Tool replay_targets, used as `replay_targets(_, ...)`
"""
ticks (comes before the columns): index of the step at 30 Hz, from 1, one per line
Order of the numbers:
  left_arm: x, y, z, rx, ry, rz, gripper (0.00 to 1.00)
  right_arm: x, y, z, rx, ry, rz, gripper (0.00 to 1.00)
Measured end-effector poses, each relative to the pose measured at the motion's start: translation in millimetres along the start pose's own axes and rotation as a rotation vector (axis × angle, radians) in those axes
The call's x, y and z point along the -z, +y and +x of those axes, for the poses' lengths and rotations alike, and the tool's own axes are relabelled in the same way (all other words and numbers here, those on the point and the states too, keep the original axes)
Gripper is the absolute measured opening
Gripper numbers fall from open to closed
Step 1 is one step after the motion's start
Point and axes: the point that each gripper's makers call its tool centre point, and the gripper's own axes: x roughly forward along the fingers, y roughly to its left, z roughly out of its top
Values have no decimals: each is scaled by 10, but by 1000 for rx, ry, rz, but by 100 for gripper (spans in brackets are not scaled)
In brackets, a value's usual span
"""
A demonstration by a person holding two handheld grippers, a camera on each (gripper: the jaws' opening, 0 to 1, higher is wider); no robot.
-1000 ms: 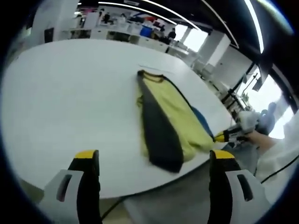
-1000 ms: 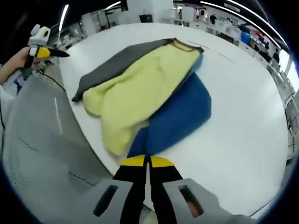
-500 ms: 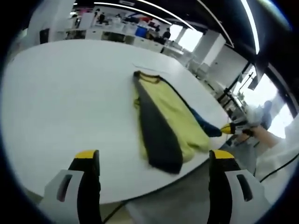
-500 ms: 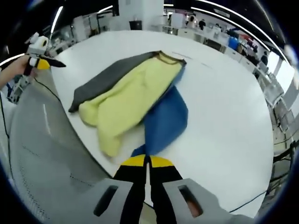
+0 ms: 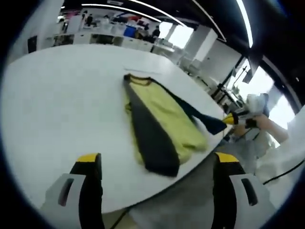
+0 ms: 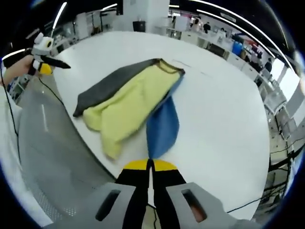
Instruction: Fold the garment on the visible template until the final outline fits inside the template.
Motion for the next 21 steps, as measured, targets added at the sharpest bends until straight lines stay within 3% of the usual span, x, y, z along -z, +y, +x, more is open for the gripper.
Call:
replay_targets(7, 39, -122, -58, 6, -10, -13, 94, 26, -268, -133, -50, -61, 172, 2)
replay_targets(13, 76, -98, -146, -30, -27, -34, 94, 246, -549, -81, -101, -77, 365, 2)
replay_targets(21, 35, -133, -131, -52, -31, -32, 94, 433, -947, -14, -59, -23, 352, 2)
